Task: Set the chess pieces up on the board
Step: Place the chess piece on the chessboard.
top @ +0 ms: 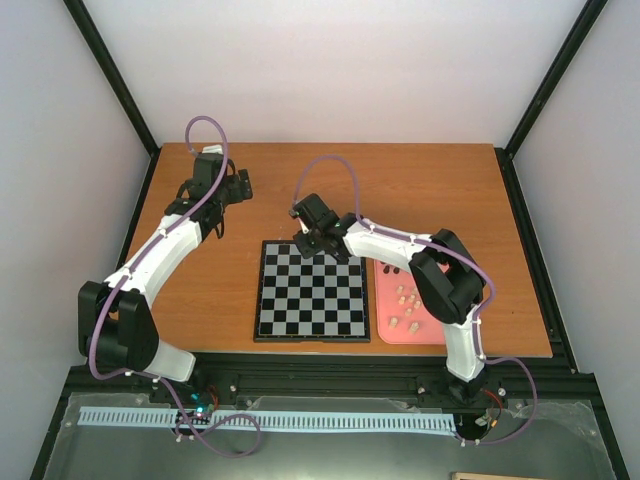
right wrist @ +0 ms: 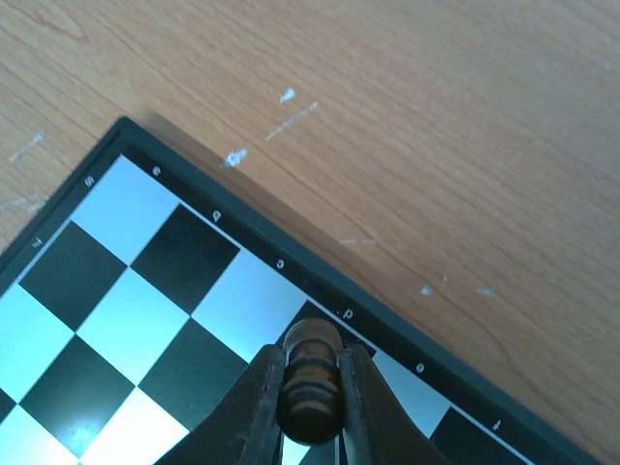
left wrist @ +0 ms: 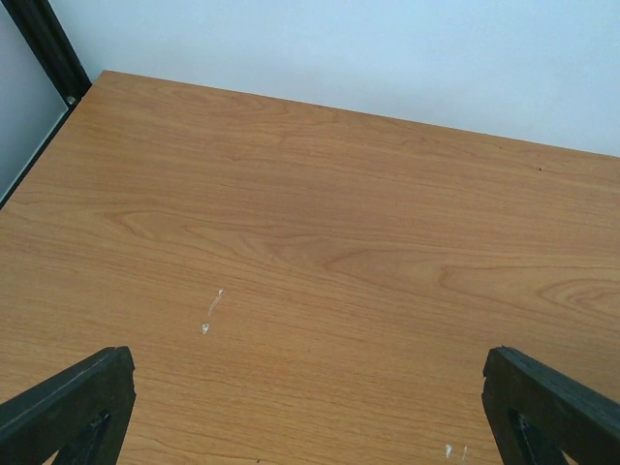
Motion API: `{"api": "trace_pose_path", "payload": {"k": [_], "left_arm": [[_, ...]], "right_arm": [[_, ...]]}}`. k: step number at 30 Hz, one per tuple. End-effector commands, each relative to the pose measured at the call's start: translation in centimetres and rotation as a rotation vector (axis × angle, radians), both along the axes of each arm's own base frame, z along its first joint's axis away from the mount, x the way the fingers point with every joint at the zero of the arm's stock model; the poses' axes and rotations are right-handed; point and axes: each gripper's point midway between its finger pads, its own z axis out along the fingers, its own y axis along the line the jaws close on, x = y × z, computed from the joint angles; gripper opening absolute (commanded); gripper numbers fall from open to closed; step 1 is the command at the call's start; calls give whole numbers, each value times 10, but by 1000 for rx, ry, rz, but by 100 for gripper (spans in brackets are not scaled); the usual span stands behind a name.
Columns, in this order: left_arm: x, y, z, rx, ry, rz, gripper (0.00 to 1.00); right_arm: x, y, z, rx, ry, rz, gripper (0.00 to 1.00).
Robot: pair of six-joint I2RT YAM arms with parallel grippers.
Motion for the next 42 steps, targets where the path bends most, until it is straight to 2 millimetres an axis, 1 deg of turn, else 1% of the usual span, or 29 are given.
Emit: {"api": "trace_pose_path", "payload": {"k": [1, 7, 11, 21, 31, 36, 42], "left_arm": [[4, -1, 23, -17, -50, 10, 100], [5, -1, 21, -16, -46, 13, 100], [5, -1, 21, -16, -47, 10, 100], [6, -2, 20, -15, -45, 8, 100], [6, -1, 18, -11, -42, 7, 100], [7, -2, 18, -11, -42, 7, 100], [7, -2, 16, -11, -38, 8, 100]], "right_arm": [[-10, -3, -10, -19, 22, 1, 3], [-10, -5, -19, -37, 28, 5, 3], [-8, -3, -20, -37, 24, 5, 3], [-4, -4, -32, -64, 26, -9, 3], [0, -2, -39, -77, 23, -9, 3], [-2, 0, -45, -82, 47, 3, 3], [-4, -4, -43, -92, 47, -4, 3]]}}
